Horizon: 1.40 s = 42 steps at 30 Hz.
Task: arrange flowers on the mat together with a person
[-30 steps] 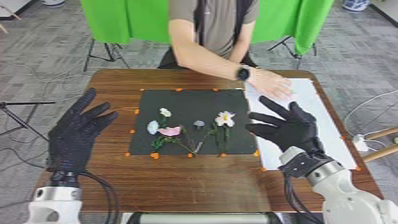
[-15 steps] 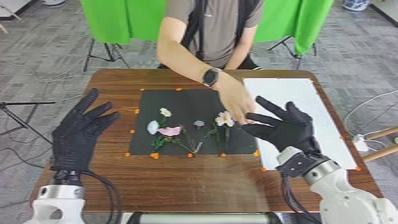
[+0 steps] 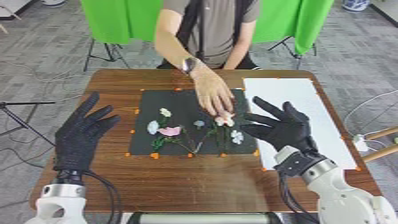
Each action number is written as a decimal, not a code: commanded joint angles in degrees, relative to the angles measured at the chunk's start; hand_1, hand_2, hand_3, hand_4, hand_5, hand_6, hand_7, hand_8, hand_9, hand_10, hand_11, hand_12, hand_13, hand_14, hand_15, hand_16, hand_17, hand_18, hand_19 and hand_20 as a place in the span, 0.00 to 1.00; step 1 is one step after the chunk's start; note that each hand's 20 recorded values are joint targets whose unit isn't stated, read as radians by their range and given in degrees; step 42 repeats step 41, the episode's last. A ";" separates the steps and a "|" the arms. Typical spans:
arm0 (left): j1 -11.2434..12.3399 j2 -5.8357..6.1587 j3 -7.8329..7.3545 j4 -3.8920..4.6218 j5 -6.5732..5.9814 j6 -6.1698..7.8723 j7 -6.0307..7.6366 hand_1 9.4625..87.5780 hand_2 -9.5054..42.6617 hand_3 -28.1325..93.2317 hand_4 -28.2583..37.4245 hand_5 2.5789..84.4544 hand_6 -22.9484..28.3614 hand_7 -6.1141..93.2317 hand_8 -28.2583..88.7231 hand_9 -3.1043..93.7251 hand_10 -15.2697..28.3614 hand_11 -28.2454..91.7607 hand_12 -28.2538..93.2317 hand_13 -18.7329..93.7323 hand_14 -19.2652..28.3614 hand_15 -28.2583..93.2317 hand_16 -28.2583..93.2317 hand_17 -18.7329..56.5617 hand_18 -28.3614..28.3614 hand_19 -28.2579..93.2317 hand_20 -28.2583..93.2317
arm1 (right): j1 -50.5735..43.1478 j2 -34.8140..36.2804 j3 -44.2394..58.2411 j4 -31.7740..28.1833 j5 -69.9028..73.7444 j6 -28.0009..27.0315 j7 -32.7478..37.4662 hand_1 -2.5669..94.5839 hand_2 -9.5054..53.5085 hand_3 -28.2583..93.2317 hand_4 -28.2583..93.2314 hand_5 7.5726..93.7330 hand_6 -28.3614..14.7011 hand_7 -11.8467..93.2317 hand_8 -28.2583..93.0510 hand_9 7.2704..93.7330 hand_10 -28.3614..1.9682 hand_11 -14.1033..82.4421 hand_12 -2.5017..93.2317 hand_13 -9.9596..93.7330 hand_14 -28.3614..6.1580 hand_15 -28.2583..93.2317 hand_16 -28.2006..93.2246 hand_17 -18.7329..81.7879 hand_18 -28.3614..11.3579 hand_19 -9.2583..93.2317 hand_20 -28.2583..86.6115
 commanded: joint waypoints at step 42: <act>0.28 -3.62 -3.98 -0.20 1.26 -0.96 -2.33 0.13 0.35 0.85 0.00 0.39 0.58 0.15 0.16 0.43 0.83 0.42 0.31 0.50 1.00 0.65 0.14 0.30 1.00 0.95 0.00 | 0.34 -1.15 -1.20 0.37 -0.53 -1.48 0.90 0.13 0.37 0.89 0.00 0.37 0.58 0.19 0.14 0.48 0.25 0.26 0.14 0.51 0.16 0.51 0.33 0.25 0.22 0.63 0.36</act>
